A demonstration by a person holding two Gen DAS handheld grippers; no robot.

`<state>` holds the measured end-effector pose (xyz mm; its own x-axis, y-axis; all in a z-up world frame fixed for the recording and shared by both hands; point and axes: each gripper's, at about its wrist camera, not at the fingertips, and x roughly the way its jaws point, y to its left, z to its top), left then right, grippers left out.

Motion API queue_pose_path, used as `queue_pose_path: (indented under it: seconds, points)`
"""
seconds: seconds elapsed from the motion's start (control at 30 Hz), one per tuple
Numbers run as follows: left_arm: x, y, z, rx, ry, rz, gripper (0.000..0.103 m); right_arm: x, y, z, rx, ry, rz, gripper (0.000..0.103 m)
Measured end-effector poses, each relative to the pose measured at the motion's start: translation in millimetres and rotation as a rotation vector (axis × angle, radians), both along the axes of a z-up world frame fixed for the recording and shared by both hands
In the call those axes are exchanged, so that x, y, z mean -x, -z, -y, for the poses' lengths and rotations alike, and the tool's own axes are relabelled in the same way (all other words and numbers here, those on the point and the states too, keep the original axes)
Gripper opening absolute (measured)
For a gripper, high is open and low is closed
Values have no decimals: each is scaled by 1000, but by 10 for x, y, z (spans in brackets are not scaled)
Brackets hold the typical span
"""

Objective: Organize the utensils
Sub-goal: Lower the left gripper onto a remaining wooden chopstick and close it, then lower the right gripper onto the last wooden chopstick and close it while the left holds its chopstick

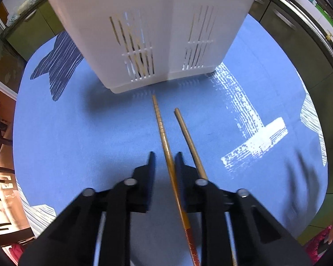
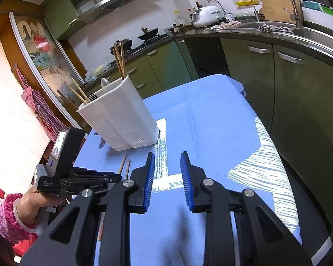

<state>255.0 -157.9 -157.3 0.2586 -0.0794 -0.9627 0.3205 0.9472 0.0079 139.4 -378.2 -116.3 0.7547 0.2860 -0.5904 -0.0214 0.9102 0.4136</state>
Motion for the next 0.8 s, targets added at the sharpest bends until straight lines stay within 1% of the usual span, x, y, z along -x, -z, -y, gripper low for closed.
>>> queue_pose_path:
  seconds: [0.03, 0.1, 0.27, 0.3, 0.37, 0.4, 0.53, 0.7, 0.73, 0.8]
  points:
    - [8, -4, -25, 3, -2, -3, 9, 4, -1, -14, 2, -2, -1, 25]
    - [29, -26, -86, 17, -5, -6, 9, -16, 4, -52, 12, -9, -10, 25]
    - [134, -179, -222, 54, -5, 48, 9, -134, 38, -249, 63, -64, -49, 25]
    - [172, -232, -252, 65, -4, 65, 9, -165, 51, -298, 77, -75, -59, 25]
    - [216, -329, -341, 77, -2, 101, 9, -241, 93, -419, 109, -99, -82, 31]
    - [254, -385, -385, 86, -2, 121, 9, -283, 115, -488, 127, -114, -94, 32]
    - [443, -641, -529, 127, -5, 216, 9, -427, 205, -753, 182, -163, -121, 32]
    - [709, -931, -727, 175, 3, 318, 9, -683, 387, -1201, 252, -247, -180, 32]
    - [701, -945, -685, 173, 4, 334, 9, -726, 423, -1276, 266, -258, -192, 32]
    - [751, -990, -741, 176, 11, 363, 8, -816, 503, -1447, 305, -276, -215, 32]
